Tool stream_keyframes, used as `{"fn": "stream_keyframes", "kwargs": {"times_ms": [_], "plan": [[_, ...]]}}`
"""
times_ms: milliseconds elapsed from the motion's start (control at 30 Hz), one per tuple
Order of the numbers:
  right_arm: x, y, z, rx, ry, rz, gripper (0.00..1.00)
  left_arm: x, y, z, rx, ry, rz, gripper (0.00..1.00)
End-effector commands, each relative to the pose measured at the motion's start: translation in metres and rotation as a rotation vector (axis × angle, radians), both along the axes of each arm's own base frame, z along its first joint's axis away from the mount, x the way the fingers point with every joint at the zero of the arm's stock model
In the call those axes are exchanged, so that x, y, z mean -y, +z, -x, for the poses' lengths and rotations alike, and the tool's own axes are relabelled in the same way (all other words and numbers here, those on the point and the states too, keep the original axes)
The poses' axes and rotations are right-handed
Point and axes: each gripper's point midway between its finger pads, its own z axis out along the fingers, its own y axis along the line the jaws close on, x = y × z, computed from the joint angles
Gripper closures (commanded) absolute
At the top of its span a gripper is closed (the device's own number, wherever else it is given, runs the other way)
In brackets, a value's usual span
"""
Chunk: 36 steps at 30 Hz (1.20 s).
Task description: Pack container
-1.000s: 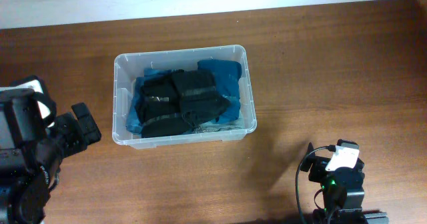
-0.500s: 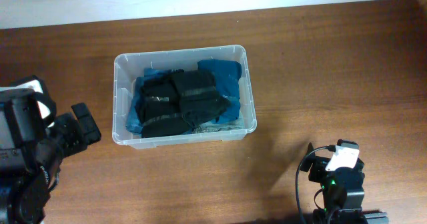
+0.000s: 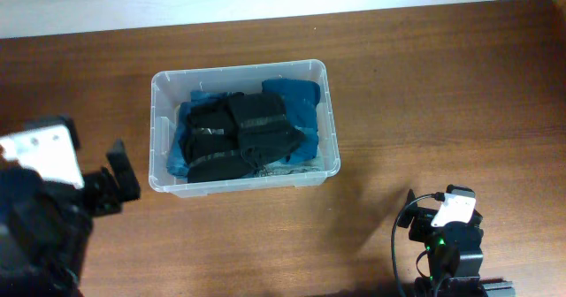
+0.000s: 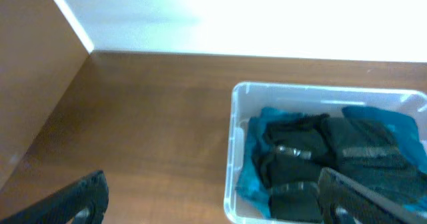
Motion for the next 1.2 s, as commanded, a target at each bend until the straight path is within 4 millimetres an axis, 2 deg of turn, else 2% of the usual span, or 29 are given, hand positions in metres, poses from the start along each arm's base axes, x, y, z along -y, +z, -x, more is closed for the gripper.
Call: {"fn": "stream_keyframes", "kwargs": {"times_ms": [0, 333, 467, 633, 800, 967, 1167], "plan": [[0.001, -0.002, 0.0, 0.007, -0.012, -0.01, 0.02, 0.017, -0.037, 0.004, -0.008, -0.122, -0.016, 0.0], [0.001, -0.002, 0.0, 0.007, -0.012, -0.01, 0.02, 0.044, -0.157, 0.015, 0.033, -0.262, 0.055, 0.0], [0.001, -0.002, 0.0, 0.007, -0.012, -0.01, 0.02, 0.052, -0.196, 0.025, 0.034, -0.304, 0.077, 0.0], [0.001, -0.002, 0.0, 0.007, -0.012, -0.01, 0.02, 0.059, -0.233, 0.034, 0.029, -0.336, 0.089, 0.0], [0.001, -0.002, 0.0, 0.007, -0.012, -0.01, 0.02, 0.063, -0.263, 0.035, 0.028, -0.359, 0.089, 0.0], [0.001, -0.002, 0.0, 0.007, -0.012, -0.01, 0.02, 0.064, -0.28, 0.032, 0.051, -0.364, 0.085, 0.0], [0.001, -0.002, 0.0, 0.007, -0.012, -0.01, 0.02, 0.063, -0.277, 0.029, 0.076, -0.355, 0.076, 0.0]]}}
